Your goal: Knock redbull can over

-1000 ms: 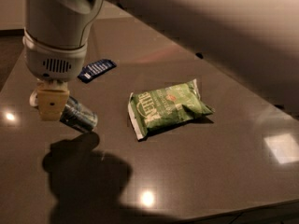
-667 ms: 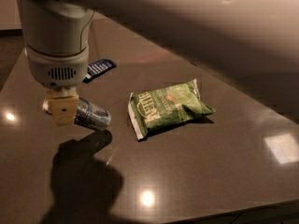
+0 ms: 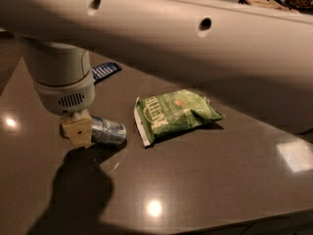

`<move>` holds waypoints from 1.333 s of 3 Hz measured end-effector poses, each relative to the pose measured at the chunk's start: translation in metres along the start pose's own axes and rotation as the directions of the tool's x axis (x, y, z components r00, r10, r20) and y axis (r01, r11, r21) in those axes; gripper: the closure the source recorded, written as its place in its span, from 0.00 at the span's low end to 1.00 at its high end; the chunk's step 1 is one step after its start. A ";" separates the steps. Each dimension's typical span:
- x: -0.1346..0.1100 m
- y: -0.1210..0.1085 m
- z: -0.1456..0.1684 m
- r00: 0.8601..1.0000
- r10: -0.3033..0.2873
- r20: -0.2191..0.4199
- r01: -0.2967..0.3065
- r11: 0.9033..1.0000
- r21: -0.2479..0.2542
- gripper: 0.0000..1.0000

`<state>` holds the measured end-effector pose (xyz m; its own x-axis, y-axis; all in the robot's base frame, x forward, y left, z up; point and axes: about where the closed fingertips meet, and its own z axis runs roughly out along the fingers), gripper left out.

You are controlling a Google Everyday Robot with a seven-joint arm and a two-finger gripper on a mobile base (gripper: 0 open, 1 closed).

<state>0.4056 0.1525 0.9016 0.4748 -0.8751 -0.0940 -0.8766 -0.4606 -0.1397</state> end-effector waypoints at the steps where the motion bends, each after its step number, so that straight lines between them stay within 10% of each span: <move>1: 0.002 0.001 0.015 0.999 -0.036 -0.023 0.035 0.999 -0.019 0.83; 4: 0.004 0.002 0.037 0.997 -0.071 -0.009 0.071 0.996 -0.053 0.13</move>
Offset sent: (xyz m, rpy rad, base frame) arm 0.0072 -0.0040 -0.0421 -0.0730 0.0328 0.0722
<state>0.4081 0.1537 0.8645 0.5354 -0.8413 -0.0751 -0.8437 -0.5286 -0.0936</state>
